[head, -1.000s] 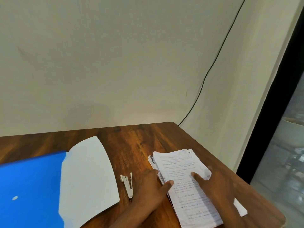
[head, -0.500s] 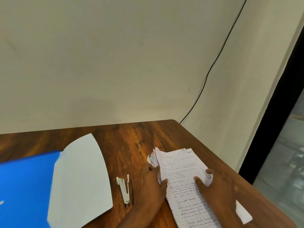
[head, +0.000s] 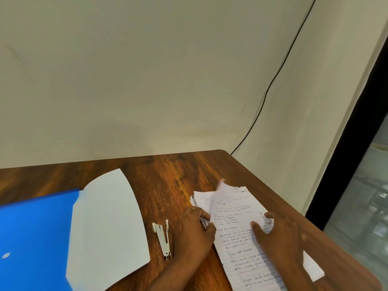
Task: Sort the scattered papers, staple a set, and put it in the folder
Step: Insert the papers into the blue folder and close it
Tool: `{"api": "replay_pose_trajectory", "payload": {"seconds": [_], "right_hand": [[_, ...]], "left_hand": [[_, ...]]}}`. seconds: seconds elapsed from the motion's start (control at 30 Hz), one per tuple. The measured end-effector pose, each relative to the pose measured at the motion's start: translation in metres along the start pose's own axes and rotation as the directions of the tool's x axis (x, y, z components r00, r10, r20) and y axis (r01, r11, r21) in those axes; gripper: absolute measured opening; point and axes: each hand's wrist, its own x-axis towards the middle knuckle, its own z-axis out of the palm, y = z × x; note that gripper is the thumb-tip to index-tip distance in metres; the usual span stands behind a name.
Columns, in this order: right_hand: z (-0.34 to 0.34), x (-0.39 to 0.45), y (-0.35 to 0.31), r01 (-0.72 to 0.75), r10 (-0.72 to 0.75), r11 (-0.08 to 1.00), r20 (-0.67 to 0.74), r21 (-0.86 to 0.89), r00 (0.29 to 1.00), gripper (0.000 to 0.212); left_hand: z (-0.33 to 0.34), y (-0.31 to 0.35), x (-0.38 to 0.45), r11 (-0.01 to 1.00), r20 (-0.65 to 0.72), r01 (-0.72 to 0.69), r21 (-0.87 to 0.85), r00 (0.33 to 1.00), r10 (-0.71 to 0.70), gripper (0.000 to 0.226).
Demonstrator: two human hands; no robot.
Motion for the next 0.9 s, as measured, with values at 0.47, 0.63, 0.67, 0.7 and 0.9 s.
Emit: {"api": "replay_pose_trajectory", "payload": {"seconds": [0.47, 0.63, 0.67, 0.7, 0.9], "right_hand": [[-0.006, -0.004, -0.007, 0.034, -0.043, 0.985, -0.052, -0.171, 0.998, 0.064], [-0.008, -0.007, -0.013, 0.041, -0.041, 0.94, 0.005, -0.339, 0.999, 0.091], [-0.004, -0.004, -0.01, 0.035, -0.029, 0.942, 0.023, -0.335, 0.999, 0.095], [0.0, -0.001, -0.007, 0.025, -0.016, 0.95, 0.031, -0.311, 0.999, 0.098], [0.009, 0.005, 0.002, -0.023, 0.024, 0.997, 0.017, -0.068, 1.0, 0.07]], "left_hand": [[0.012, 0.003, -0.01, 0.993, 0.0, -0.051, 0.103, 0.999, 0.051, 0.072], [0.011, -0.001, -0.009, 1.0, -0.007, 0.009, 0.004, 1.0, -0.009, 0.091], [0.011, -0.001, -0.008, 1.0, -0.011, 0.01, 0.009, 1.0, -0.01, 0.09], [0.011, -0.002, -0.008, 1.0, -0.018, 0.001, 0.017, 1.0, 0.0, 0.087], [0.005, 0.003, -0.009, 1.0, -0.014, 0.005, -0.002, 1.0, -0.005, 0.077]]}}
